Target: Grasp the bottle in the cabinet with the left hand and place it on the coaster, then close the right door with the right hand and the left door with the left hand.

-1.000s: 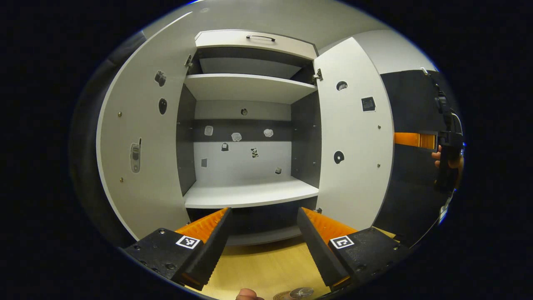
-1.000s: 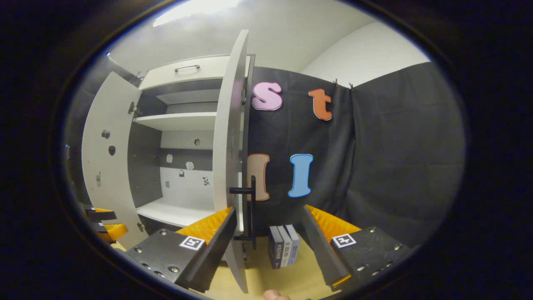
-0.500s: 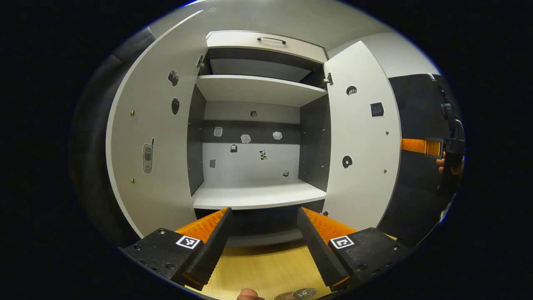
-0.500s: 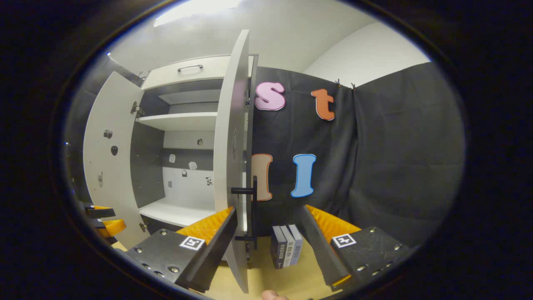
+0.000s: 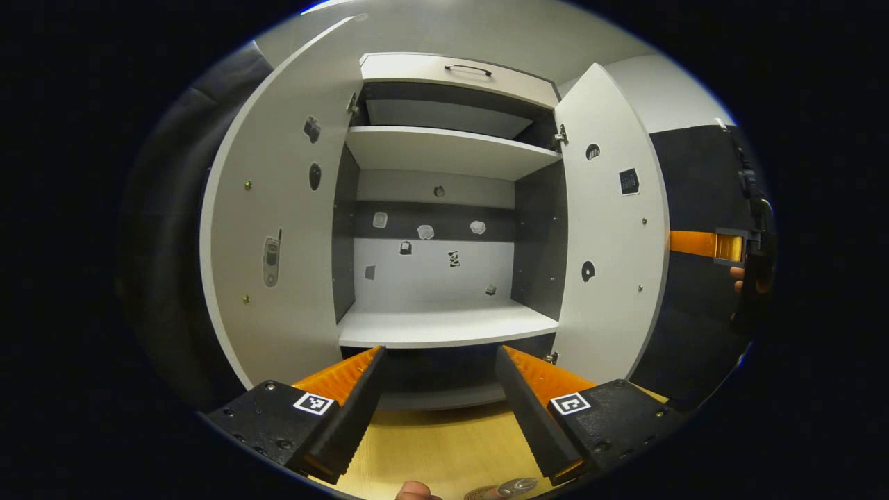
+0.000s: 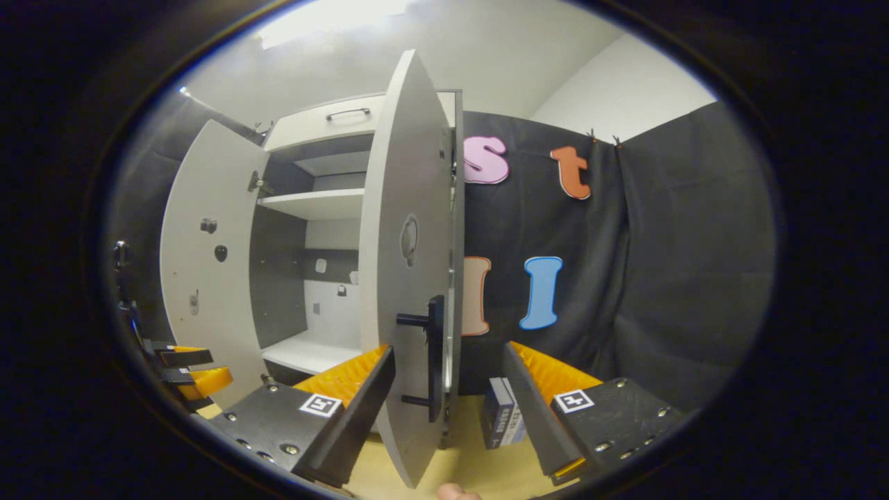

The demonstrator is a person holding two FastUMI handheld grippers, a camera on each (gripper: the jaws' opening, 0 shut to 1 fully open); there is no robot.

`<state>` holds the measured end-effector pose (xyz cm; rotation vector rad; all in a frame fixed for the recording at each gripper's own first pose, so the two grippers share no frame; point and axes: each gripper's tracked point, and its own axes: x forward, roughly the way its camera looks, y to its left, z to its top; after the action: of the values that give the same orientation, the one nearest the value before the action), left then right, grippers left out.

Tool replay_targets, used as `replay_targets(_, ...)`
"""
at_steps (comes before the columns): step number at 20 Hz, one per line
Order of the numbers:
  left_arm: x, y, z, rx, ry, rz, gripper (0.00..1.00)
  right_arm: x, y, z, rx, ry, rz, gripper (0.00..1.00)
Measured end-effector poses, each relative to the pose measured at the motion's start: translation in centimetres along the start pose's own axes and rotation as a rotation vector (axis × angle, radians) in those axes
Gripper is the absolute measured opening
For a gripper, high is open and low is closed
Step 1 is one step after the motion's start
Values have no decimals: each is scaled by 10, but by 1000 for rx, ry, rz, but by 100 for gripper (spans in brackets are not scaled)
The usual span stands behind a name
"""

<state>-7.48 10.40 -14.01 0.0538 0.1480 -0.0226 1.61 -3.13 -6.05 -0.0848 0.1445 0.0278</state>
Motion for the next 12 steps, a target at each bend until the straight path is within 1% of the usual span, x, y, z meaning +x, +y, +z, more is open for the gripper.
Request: replay_targets(12,-26,39,2,-7,-15,120,98,21,52,-1,2,5,120,96)
